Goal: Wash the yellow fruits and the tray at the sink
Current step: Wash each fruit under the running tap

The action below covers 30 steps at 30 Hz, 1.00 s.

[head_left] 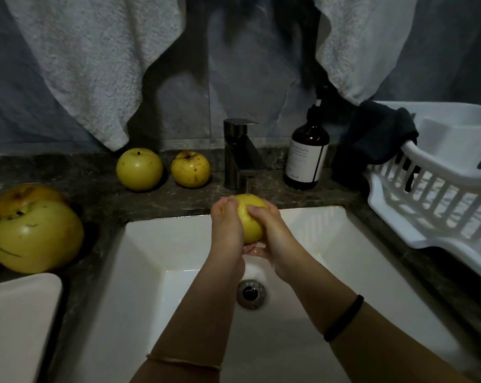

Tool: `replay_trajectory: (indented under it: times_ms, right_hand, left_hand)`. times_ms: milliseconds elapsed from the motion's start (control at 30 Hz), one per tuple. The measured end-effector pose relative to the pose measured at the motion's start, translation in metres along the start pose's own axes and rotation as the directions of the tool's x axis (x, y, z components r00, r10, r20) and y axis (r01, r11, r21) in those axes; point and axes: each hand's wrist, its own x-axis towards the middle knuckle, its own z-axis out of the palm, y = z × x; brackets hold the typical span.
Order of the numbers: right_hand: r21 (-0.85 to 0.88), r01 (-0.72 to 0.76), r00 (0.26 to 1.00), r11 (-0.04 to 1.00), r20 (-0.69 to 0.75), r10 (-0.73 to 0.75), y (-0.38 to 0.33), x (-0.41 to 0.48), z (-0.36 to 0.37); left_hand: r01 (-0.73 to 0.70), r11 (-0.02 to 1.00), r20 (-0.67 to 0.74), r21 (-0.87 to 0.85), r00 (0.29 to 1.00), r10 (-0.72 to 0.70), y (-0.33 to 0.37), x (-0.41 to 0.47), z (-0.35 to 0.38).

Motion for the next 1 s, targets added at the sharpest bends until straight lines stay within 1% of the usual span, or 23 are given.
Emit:
replay_trajectory:
  times_ms: [67,200,300,367,533,733,833,933,1000]
  right_hand:
    - [0.010,-0.008,1.000,1.000,0.001,0.008,0.001,-0.001,0.000]
    - [0.110,-0.009,1.000,0.994,0.002,0.008,0.000,-0.003,0.000]
    - [0.033,-0.002,1.000,0.999,-0.026,0.003,0.000,-0.001,0.001]
    - [0.002,-0.004,0.999,1.000,-0.043,0.004,0.001,-0.001,0.002]
    - [-0.033,-0.014,1.000,0.999,-0.014,0.014,0.000,-0.003,0.001]
    - [-0.125,0.024,0.996,0.992,-0.080,-0.034,0.001,-0.002,0.000]
    - [-0.142,0.036,0.996,0.989,-0.078,-0.047,0.001,-0.002,-0.001]
    - [-0.183,0.094,0.994,0.979,-0.036,-0.102,0.000,-0.004,-0.001]
    - [-0.233,0.145,0.988,0.961,-0.008,-0.151,0.000,-0.006,0.000]
  left_hand:
    - [-0.003,1.000,-0.009,0.018,1.000,0.003,-0.001,0.001,0.000]
    - [0.006,1.000,-0.015,0.005,1.000,-0.006,-0.001,0.002,0.001]
    - [0.086,0.994,-0.020,-0.063,0.996,-0.087,0.000,0.001,0.000]
    - [0.112,0.991,-0.013,-0.079,0.993,-0.114,-0.001,0.002,-0.001]
    - [0.086,0.996,-0.051,-0.034,0.995,-0.087,-0.001,0.006,-0.002]
    - [0.105,0.994,-0.017,0.034,0.994,-0.104,0.002,0.000,0.002]
    - [0.100,0.994,-0.021,0.043,0.995,-0.099,0.003,0.001,0.002]
    - [0.082,0.996,-0.020,0.034,0.996,-0.081,0.003,-0.002,-0.001]
    - [0.115,0.993,-0.015,-0.001,0.993,-0.115,0.003,-0.006,-0.002]
